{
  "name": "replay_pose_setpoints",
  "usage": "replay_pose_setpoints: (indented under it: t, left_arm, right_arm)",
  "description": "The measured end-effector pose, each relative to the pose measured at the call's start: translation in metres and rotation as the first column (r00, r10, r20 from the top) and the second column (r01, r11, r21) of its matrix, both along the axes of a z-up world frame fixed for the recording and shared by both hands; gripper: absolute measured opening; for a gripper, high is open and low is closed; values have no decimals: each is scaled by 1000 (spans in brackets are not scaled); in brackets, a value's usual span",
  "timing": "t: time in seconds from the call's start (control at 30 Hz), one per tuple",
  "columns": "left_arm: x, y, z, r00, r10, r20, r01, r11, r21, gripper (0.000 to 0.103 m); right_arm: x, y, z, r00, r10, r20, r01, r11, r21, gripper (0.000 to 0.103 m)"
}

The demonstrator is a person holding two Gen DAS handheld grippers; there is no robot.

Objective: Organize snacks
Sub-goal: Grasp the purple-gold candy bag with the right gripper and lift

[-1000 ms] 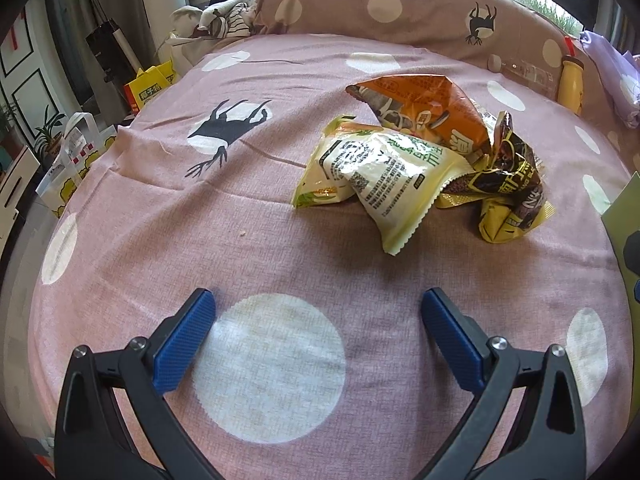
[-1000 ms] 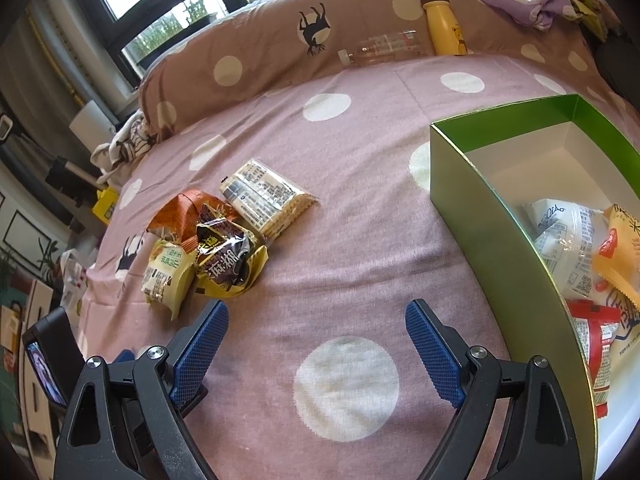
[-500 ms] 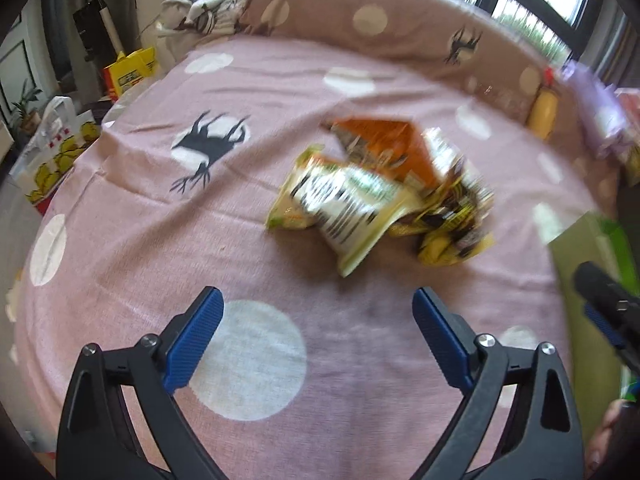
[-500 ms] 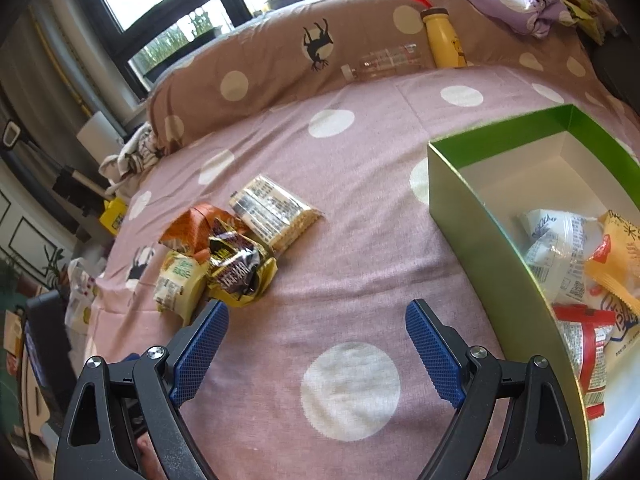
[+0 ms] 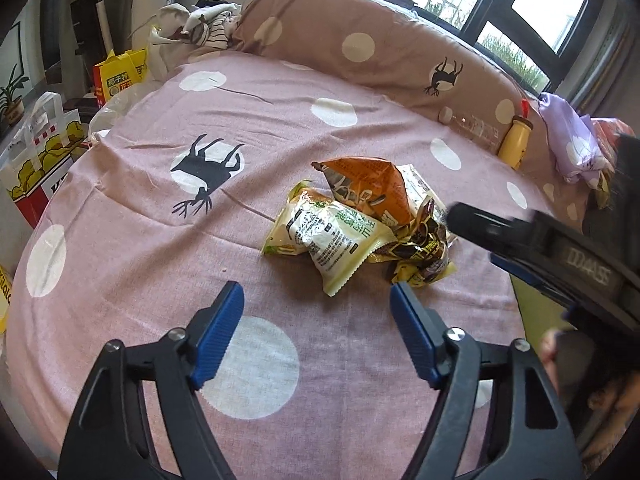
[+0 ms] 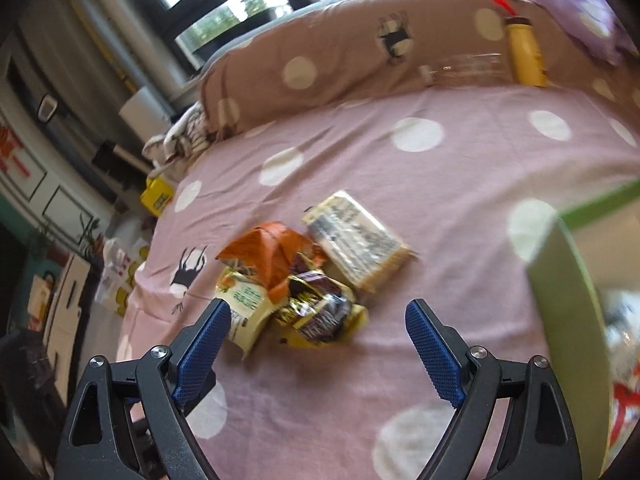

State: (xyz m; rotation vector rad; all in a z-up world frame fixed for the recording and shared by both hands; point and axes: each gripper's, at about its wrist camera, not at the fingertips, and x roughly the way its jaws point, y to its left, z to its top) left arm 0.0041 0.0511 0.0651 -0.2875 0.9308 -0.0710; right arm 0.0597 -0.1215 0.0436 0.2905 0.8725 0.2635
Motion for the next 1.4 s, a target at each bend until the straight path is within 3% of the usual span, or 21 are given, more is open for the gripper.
replay_pose_setpoints:
  t: [0.07, 0.2, 0.33, 0.43, 0.67, 0.83, 0.93, 1.03, 1.27, 1.4]
  left_arm:
    - [-2, 2, -1, 1000, 7, -5, -7, 1000, 5, 67]
    - [-2, 8, -1, 1000, 3, -10, -4, 999, -35, 66]
    - [-3, -2, -1, 999, -40, -9, 39, 999, -22, 66]
    - [-3, -9, -3, 998, -58, -17, 59, 998, 7, 66]
    - [-8, -9, -2, 997, -78, -29, 78, 997, -1, 68]
    - [-11, -14, -2, 992, -121, -32, 119, 992, -51, 68]
    - [-13, -22, -1, 985, -167, -31, 165, 984, -62, 68]
    - [-14, -30, -1, 980, -196, -28, 193, 979, -69, 70]
    - [-23, -52, 2, 950, -313, -8, 307, 936, -171, 85]
    - [-26, -73, -3, 925, -381, -16, 372, 911, -181, 86]
  right_arm:
    - [14, 7, -13, 999, 7, -33, -7, 1000, -12, 90]
    - [25, 2, -36, 998, -1, -70, 4, 999, 45, 84]
    - [23, 0, -43, 996, 27, -85, -22, 998, 61, 58]
    - [11, -2, -37, 998, 3, -61, -1, 999, 38, 53]
    - [-41, -14, -22, 988, 23, -153, -14, 998, 60, 53]
    - [-56, -28, -46, 961, 5, -277, 23, 995, 101, 53]
    - [-54, -35, -45, 963, -8, -268, 40, 993, 113, 55]
    - [-57, -48, -37, 971, -54, -233, 89, 986, 142, 74]
    - [-64, -60, -26, 980, -43, -194, 85, 973, 213, 75]
    - [-62, -58, -30, 978, -33, -208, 81, 970, 227, 75]
